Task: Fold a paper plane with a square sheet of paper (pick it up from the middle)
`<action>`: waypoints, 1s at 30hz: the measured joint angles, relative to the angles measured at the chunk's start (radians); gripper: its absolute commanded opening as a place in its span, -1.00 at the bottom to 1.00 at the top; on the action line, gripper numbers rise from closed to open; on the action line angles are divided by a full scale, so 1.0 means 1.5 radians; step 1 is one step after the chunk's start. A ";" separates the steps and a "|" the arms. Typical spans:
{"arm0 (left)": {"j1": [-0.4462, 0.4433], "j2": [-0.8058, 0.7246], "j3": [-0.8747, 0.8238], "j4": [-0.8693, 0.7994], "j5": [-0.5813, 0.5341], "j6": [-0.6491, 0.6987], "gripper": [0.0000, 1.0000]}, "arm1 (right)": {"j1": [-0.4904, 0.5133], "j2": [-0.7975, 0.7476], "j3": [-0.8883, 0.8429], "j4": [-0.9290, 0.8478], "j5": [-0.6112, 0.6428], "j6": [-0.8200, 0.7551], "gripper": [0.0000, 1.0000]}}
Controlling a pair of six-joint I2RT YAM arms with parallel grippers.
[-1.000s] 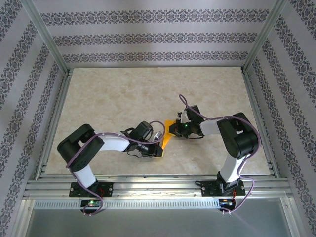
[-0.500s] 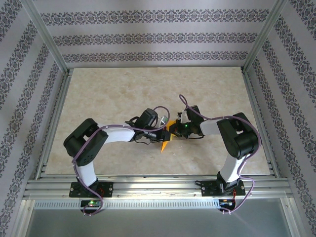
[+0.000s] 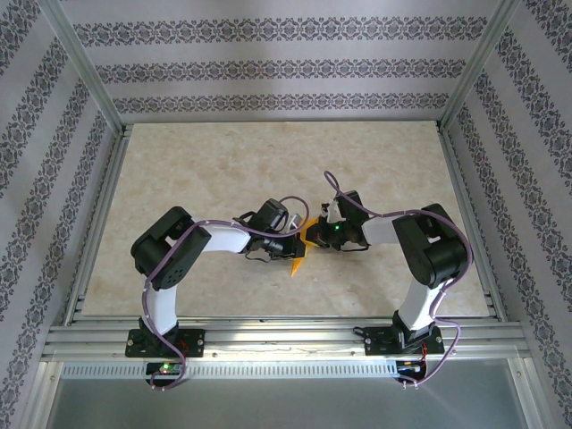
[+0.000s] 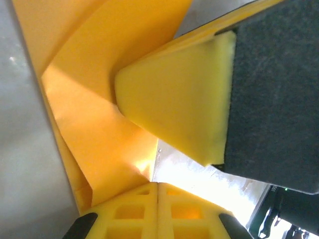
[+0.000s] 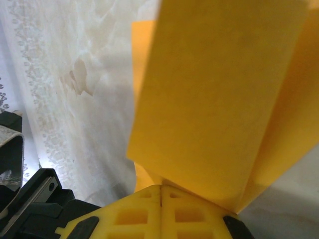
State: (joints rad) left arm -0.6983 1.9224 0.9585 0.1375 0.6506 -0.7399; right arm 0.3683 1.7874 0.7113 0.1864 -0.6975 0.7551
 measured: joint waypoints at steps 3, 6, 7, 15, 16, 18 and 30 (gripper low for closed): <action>0.000 0.000 -0.006 0.007 -0.001 0.004 -1.00 | 0.000 -0.001 0.003 -0.004 0.000 -0.001 -0.95; 0.000 -0.002 -0.014 0.020 0.000 0.006 -1.00 | -0.001 -0.004 0.012 -0.029 0.000 -0.008 -0.88; 0.000 -0.004 -0.019 0.024 0.000 0.008 -1.00 | -0.004 -0.008 0.014 -0.043 0.001 -0.013 -0.84; 0.000 -0.024 -0.055 0.035 0.019 0.035 -1.00 | -0.058 -0.152 0.007 -0.117 0.015 -0.043 -0.89; 0.000 -0.026 -0.058 0.037 0.021 0.037 -1.00 | -0.058 -0.168 0.003 -0.117 0.015 -0.049 -0.91; 0.000 -0.026 -0.063 0.043 0.028 0.040 -1.00 | -0.049 -0.186 -0.006 -0.117 0.016 -0.054 -0.95; 0.004 -0.026 -0.066 0.049 0.037 0.042 -1.00 | 0.055 -0.088 -0.004 -0.125 0.064 -0.047 -1.00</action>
State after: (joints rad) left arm -0.6926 1.8835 0.8593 0.2104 0.7067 -0.6765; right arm 0.4511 1.6554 0.7055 -0.0017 -0.6022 0.6853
